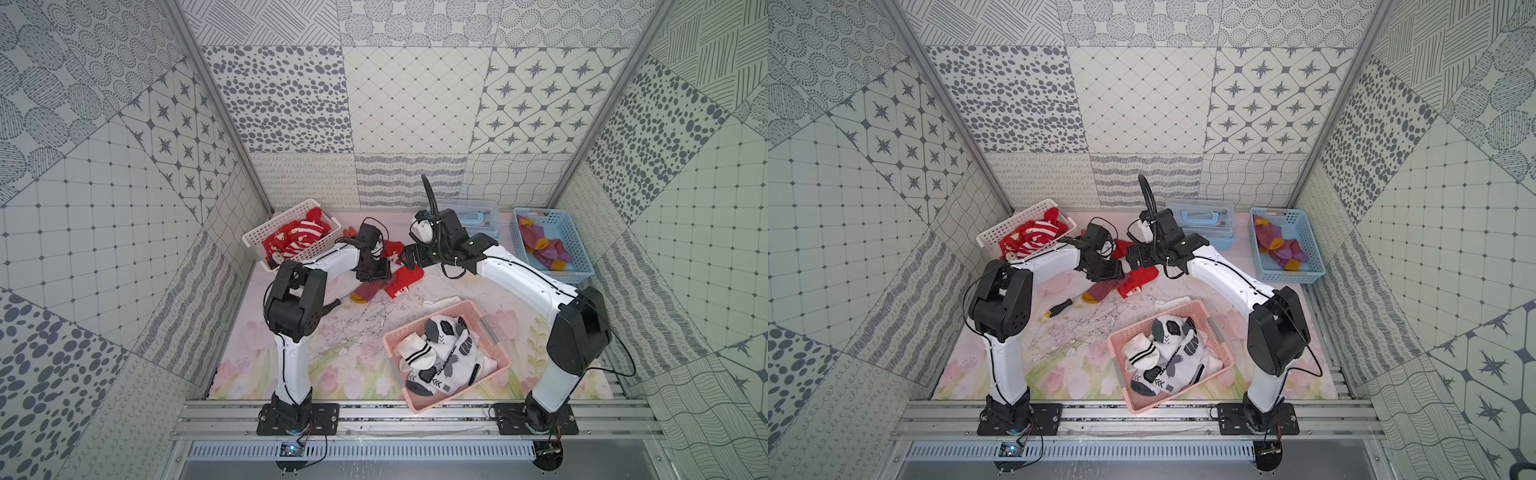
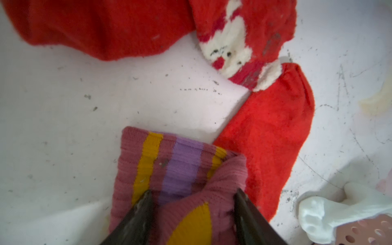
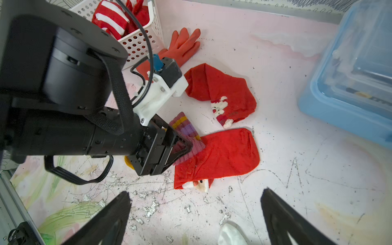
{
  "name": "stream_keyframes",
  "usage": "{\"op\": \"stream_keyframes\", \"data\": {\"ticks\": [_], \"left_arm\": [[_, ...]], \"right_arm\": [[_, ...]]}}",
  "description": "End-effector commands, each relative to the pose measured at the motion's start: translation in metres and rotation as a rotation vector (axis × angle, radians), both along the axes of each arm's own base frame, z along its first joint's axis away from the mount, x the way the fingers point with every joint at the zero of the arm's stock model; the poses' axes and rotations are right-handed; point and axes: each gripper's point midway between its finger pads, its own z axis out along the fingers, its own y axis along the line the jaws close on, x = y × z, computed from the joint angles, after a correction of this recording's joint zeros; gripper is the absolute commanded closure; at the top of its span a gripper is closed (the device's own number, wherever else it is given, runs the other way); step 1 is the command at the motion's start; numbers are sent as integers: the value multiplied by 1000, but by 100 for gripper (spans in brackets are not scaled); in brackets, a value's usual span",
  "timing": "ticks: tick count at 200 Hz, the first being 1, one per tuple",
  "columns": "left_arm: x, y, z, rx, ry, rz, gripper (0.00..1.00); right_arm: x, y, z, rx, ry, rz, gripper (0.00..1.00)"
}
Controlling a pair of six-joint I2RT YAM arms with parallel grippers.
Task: Sort the socks into the basket by color
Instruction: Place the sock at the center of the board, then pick up the sock from the center of the board.
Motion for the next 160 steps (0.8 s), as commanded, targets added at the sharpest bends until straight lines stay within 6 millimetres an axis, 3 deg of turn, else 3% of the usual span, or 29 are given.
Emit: {"op": "stream_keyframes", "data": {"ticks": [1,18,45,87,160], "left_arm": [[4,0,2,13,-4,2,64],[3,-3,5,-1,-9,-13,82],[0,-7,6,-27,-4,-33,100],[4,-5,44,-111,-66,-14,100],[19,7,138,-394,-130,86,100]], "right_arm": [[2,2,1,8,-11,-9,2],[2,2,0,7,-11,-10,2],[2,3,0,12,-10,-9,2],[-1,6,0,25,-2,10,2],[-25,34,17,126,-53,168,2]]}}
